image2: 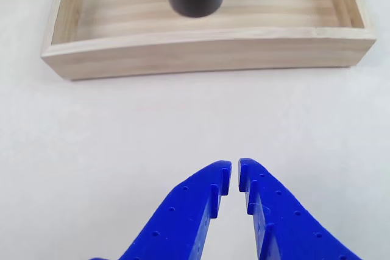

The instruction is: Place the black cylinder in the wooden box then return to rest.

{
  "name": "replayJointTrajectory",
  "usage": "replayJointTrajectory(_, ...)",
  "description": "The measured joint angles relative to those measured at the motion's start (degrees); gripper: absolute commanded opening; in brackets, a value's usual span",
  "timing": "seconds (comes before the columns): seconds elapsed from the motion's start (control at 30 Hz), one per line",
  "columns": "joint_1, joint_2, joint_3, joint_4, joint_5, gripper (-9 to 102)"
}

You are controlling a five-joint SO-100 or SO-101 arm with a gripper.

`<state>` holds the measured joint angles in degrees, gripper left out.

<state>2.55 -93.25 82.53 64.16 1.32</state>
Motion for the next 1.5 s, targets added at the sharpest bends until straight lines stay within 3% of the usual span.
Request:
replayJointTrajectory(0.87,-2.02,-5.01,7.91,12.83,-0.97,0)
replayJointTrajectory(1.5,-2.64,-5.01,7.91,13.8,-0.97,0)
